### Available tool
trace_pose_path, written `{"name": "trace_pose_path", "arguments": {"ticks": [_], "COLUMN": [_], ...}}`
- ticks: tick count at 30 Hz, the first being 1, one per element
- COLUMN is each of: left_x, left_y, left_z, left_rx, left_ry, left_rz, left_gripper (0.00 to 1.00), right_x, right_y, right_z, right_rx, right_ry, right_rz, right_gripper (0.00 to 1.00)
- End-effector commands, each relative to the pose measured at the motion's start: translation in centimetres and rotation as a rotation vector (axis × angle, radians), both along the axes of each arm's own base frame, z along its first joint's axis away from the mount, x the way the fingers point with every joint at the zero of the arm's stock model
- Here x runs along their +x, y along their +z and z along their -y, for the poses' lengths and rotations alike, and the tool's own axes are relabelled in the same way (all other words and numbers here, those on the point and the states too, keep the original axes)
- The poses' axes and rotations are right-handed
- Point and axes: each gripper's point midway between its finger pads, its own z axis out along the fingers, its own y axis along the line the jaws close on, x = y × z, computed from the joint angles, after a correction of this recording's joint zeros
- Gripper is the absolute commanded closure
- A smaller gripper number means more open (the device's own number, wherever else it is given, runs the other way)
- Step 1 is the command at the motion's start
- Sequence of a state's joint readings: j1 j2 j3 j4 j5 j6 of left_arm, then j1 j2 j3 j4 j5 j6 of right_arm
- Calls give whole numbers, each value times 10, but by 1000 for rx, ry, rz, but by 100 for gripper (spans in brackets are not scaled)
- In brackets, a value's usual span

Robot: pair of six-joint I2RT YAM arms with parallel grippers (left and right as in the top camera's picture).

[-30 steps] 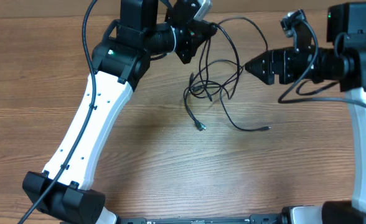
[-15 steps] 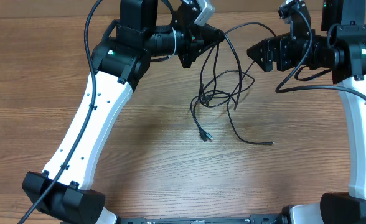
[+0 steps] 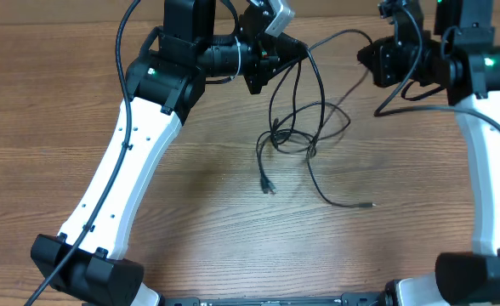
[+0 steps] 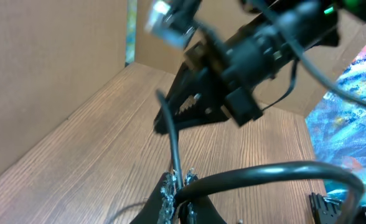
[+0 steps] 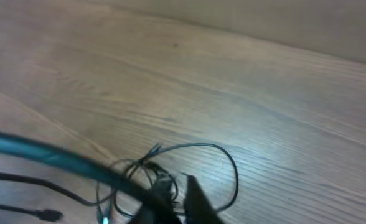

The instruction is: Untangle cables

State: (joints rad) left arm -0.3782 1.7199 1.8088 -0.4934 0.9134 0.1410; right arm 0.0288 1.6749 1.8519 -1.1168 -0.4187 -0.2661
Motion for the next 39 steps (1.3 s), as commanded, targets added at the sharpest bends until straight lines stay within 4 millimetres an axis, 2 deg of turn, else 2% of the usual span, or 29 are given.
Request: {"name": "trace_pose_path", "arguments": {"ticks": [1,4,11,16,19,23,26,29,30,34,39], "left_x": [-5,4,43,70,90,111,114,108,102,101,117], "left_y": [9,6,-14,-25,-32,-35,-29,-19,-13,-10,-22], "left_z": [1,-2,-26,-51,-82,-140,-187,-226,-244,-270,-287], "left_rx": [-20,-1,121,212,287,377,415,425,422,371,306], "left_ry": [-37,12,275,481,689,1046,1331,1579,1698,1806,1715], "left_rz": [36,40,46,55,55,55,64,86,102,82,-11], "left_gripper": [96,96,96,96,96,96,96,96,96,96,96], "right_x": [4,9,20,21,16,5,-7,-21,-30,-45,-52], "right_y": [-14,-15,-7,3,9,17,20,22,21,20,23], "right_z": [-6,8,83,121,146,178,200,221,234,255,258], "right_rx": [18,-38,-241,-283,-334,-395,-424,-457,-462,-436,-327], "right_ry": [24,-51,-483,-709,-853,-1038,-1161,-1271,-1323,-1406,-1388], "right_rz": [-42,-33,0,36,58,84,88,83,71,41,25], "right_gripper": [96,96,96,96,96,96,96,96,96,96,96]}}
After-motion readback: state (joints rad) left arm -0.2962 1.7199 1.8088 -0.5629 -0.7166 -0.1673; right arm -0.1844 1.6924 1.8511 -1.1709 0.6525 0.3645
